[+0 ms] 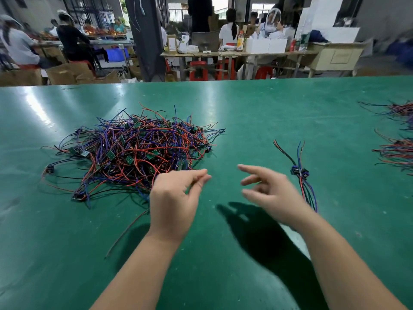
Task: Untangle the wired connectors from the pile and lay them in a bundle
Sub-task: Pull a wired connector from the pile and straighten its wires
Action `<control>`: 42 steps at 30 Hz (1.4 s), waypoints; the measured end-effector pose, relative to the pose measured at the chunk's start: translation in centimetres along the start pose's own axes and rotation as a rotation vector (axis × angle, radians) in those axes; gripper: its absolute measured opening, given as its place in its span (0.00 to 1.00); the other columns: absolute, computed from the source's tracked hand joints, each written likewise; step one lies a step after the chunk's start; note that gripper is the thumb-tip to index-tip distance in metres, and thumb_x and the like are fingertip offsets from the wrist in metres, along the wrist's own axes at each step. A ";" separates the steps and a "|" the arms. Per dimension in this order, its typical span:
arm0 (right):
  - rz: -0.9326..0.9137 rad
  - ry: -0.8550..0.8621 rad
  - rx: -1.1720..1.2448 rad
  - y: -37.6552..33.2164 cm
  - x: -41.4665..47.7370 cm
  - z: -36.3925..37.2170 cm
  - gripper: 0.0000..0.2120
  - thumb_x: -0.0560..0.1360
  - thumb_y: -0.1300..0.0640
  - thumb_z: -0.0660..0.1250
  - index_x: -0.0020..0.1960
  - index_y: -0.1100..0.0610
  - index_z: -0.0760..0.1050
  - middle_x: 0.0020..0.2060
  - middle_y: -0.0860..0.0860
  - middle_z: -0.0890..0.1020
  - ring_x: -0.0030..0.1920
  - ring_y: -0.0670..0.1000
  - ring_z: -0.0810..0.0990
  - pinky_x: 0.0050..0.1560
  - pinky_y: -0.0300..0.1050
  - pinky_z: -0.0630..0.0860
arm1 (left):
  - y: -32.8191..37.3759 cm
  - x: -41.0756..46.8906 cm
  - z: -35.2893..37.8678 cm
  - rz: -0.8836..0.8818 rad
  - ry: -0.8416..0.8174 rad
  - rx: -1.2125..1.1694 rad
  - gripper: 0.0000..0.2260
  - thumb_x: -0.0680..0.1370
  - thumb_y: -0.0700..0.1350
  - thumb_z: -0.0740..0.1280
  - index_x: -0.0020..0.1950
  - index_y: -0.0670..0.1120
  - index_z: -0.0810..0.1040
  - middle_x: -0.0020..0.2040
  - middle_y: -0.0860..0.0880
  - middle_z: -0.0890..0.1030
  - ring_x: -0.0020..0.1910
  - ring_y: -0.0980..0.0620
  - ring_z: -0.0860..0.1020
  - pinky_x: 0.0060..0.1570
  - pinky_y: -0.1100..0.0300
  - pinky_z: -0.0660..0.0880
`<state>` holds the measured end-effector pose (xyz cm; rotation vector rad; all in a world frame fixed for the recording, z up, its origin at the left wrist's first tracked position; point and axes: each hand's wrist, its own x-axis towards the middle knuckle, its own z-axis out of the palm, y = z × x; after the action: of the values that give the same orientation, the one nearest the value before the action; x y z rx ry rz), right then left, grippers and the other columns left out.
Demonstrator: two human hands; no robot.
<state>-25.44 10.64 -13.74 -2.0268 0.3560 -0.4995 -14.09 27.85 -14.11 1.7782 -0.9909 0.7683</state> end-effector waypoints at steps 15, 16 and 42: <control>0.191 0.208 0.823 -0.6 0.8 1.6 0.02 0.73 0.62 0.65 0.44 0.60 0.77 0.33 0.52 0.84 0.32 0.47 0.83 0.33 0.33 0.75 | 2.8 -1.0 1.2 -0.359 -0.005 -0.596 0.13 0.78 0.49 0.58 0.62 0.53 0.71 0.59 0.50 0.76 0.57 0.52 0.75 0.54 0.60 0.72; 0.208 0.205 0.887 -0.7 0.8 1.3 0.05 0.71 0.59 0.66 0.45 0.59 0.77 0.33 0.52 0.84 0.32 0.46 0.83 0.32 0.33 0.75 | 2.4 -0.7 1.2 -0.434 -0.006 -0.610 0.12 0.78 0.49 0.58 0.61 0.54 0.71 0.58 0.51 0.77 0.58 0.53 0.75 0.55 0.60 0.72; 0.297 -0.018 0.838 -1.6 0.0 1.2 0.06 0.62 0.62 0.71 0.37 0.56 0.85 0.30 0.51 0.82 0.31 0.45 0.79 0.34 0.34 0.75 | 4.2 -0.9 1.9 -1.177 -0.533 -1.167 0.14 0.63 0.47 0.73 0.45 0.43 0.81 0.35 0.49 0.83 0.29 0.55 0.80 0.32 0.62 0.79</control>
<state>-24.77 12.31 -12.85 -1.1436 0.3518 -0.3572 -18.06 25.33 -13.76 1.1197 -0.3392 -0.9105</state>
